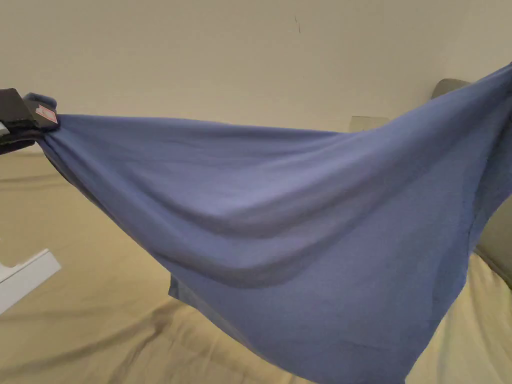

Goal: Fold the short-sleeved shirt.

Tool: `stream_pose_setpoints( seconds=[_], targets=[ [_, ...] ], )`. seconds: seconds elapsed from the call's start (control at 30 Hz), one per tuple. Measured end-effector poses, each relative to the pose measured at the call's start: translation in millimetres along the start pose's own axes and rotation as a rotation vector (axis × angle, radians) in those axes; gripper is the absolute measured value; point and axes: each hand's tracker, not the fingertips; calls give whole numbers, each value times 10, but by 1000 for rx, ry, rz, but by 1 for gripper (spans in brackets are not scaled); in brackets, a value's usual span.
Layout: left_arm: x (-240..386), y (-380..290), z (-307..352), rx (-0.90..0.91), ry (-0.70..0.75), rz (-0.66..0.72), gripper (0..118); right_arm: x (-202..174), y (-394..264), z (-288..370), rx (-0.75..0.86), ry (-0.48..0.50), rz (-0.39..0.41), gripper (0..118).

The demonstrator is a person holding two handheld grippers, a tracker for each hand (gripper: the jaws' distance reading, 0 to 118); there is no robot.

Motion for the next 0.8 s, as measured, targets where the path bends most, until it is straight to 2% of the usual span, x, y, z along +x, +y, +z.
stream_pose_setpoints(
  seconds=[0.1, 0.13, 0.17, 0.2, 0.33, 0.47, 0.63, 0.67, 0.8],
  targets=[
    [-163, 373, -226, 25, 31, 91, 2, 213, 121, -279, -82, 34, -141, 4],
    [-151, 460, -297, 14, 40, 86, 2, 287, 147, -397, -100, 61, -198, 4],
    [-133, 563, -373, 5, 63, 52, 2, 305, 191, -520, -125, 83, -212, 4],
    [-114, 643, -432, -5, 76, 15, 2, 297, 225, -616, -140, 84, -216, 4],
    [30, 897, -651, -18, 100, 11, 2, 166, 328, -1071, -170, 58, -164, 4],
    [127, 1104, -836, -19, 143, -16, 2, 81, 384, -1508, -227, 93, -201, 4],
    [133, 1148, -1064, -38, 201, -73, 2, -78, 377, -1897, -282, 117, -183, 4],
    [126, 1140, -931, -44, 203, -75, 2, -126, 354, -1960, -297, 122, -181, 4],
    [-32, 992, -1061, -113, 247, -81, 2, -346, 41, -2229, -373, 153, -198, 4]
  ],
)
